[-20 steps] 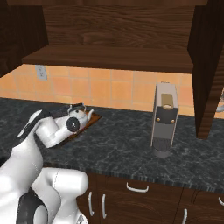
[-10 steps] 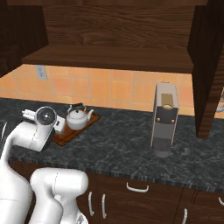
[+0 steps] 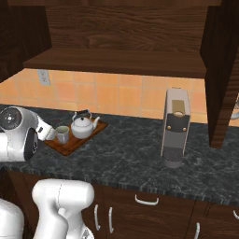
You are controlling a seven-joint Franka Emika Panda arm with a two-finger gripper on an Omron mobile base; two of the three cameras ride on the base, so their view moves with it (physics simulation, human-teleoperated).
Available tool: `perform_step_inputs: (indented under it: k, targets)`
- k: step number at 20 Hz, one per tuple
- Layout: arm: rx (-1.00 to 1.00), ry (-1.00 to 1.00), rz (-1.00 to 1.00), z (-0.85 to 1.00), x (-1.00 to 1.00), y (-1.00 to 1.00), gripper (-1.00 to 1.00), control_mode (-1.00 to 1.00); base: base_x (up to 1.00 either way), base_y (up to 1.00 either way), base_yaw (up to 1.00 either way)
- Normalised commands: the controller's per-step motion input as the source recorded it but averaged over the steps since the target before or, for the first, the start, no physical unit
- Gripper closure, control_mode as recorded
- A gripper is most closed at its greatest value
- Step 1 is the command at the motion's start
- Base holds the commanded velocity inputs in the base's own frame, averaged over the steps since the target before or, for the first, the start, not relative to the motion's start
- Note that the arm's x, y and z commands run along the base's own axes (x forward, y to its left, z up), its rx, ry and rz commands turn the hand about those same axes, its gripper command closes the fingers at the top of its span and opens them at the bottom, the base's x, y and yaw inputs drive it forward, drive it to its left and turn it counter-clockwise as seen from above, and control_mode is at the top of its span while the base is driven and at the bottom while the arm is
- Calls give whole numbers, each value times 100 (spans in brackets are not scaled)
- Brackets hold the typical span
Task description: Pick the kettle from the counter and place it on the tray. Then pick the mug from the cabinet and place it on the tray. Then close the cabinet doors.
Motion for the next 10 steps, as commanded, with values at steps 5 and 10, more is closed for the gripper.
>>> perform_step_inputs:
  k: [5,10]
  targets:
    - [8,1,-21,28,-43,-9,-100,-100,0,0,0]
    - [8,-13,0,14,-42,-16,-100,-100,0,0,0]
